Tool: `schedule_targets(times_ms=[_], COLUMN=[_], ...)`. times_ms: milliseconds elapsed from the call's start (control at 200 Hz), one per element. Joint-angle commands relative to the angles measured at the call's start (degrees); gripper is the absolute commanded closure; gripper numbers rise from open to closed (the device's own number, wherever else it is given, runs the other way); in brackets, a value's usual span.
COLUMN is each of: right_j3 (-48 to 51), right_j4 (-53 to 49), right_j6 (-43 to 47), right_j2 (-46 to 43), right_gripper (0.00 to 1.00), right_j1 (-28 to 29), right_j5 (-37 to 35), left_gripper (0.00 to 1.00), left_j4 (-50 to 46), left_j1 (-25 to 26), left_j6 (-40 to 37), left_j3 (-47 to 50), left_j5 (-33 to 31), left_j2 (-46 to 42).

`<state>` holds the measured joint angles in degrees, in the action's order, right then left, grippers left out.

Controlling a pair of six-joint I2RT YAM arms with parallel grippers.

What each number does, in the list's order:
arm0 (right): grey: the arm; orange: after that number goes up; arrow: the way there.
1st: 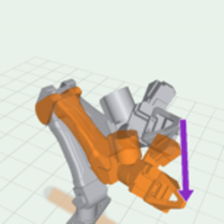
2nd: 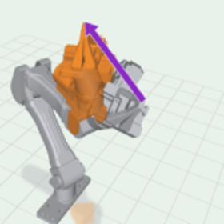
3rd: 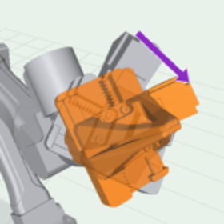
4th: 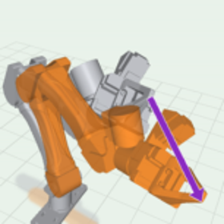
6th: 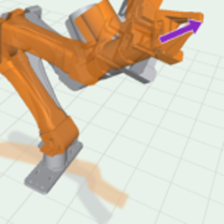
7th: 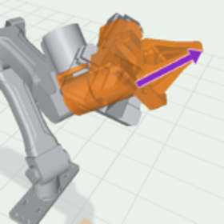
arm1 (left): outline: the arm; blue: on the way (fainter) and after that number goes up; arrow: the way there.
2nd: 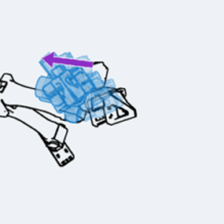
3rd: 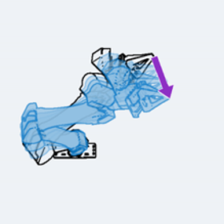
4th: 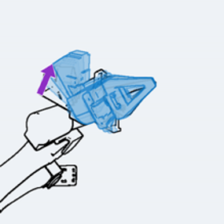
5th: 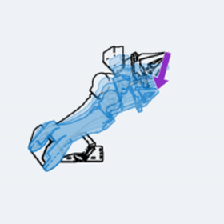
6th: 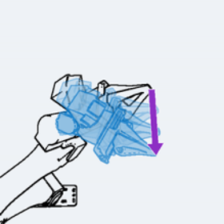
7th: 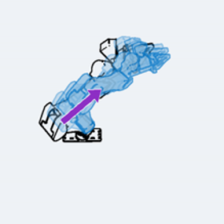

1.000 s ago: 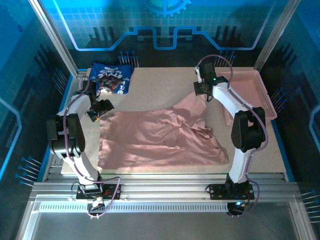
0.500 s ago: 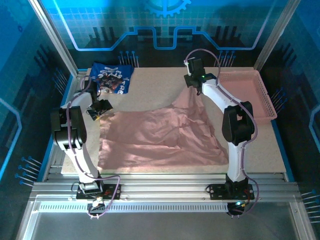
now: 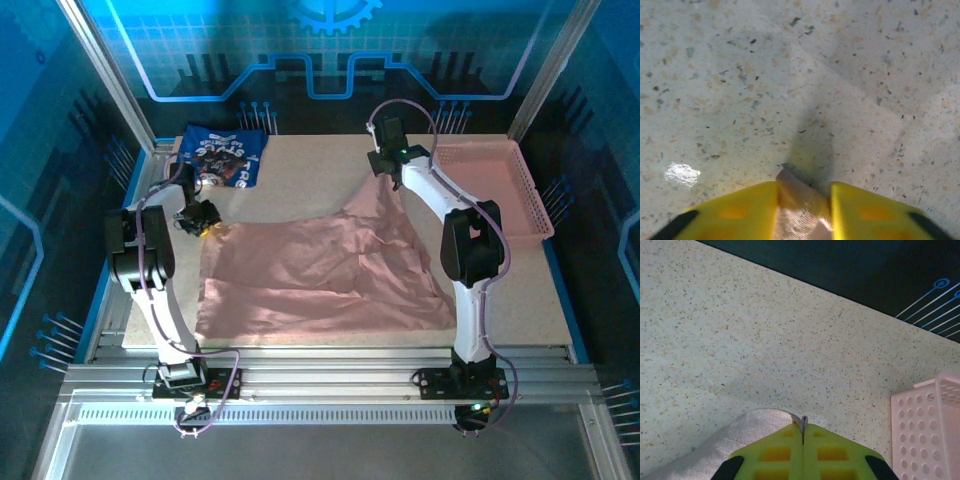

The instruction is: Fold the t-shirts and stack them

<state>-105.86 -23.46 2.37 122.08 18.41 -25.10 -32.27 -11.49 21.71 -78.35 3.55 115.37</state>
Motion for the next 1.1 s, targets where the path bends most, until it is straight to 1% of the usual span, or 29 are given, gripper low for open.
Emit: schedule_targets(times_ms=[0, 65, 255, 380, 595, 715, 835, 1020, 1095], right_j3=[-1.3, -1.12, 1.27, 1.77, 1.4, 3.79, 6.28, 13.41, 17.19], right_j4=[-0.61, -1.09, -1.15, -1.68, -5.06, -3.87, -3.52, -3.6, -3.73], right_j6=[-1.3, -1.85, -4.77, -5.17, -6.29, -5.7, -4.81, -4.88, -5.21], right_j2=[0.44, 0.22, -2.44, -4.66, -8.16, -11.79, -15.35, -21.67, -24.86], right_gripper=[1.0, 1.0, 1.0, 1.0, 1.0, 1.0, 1.0, 1.0, 1.0], right_j1=[0.23, 0.36, 0.42, 0.44, 0.57, 0.55, 0.65, 0.74, 0.98], right_j5=[-0.89, -1.37, -1.11, 1.6, 0.75, 1.07, 3.54, 5.62, 5.31], left_gripper=[0.75, 0.78, 1.0, 1.0, 1.0, 1.0, 1.0, 1.0, 1.0], left_j4=[-0.28, -1.05, -1.48, -1.56, -1.33, -1.51, -1.56, -1.12, -1.53], left_j1=[-0.12, -0.18, -0.38, -0.38, -0.38, -0.47, -0.47, -0.47, -0.53], left_j6=[-1.86, -2.43, -3.42, -3.87, -3.87, -4.22, -4.9, -5.22, -5.19], left_j3=[0.7, 0.29, 0.8, 1.58, 4.04, 5.48, 6.49, 9.24, 10.76], left_j5=[2.0, 1.48, 2.1, 3.09, 6.94, 7.07, 7.84, 9.36, 9.73], left_j2=[2.23, 2.09, -0.44, -3.43, -9.21, -11.74, -13.82, -18.27, -20.41])
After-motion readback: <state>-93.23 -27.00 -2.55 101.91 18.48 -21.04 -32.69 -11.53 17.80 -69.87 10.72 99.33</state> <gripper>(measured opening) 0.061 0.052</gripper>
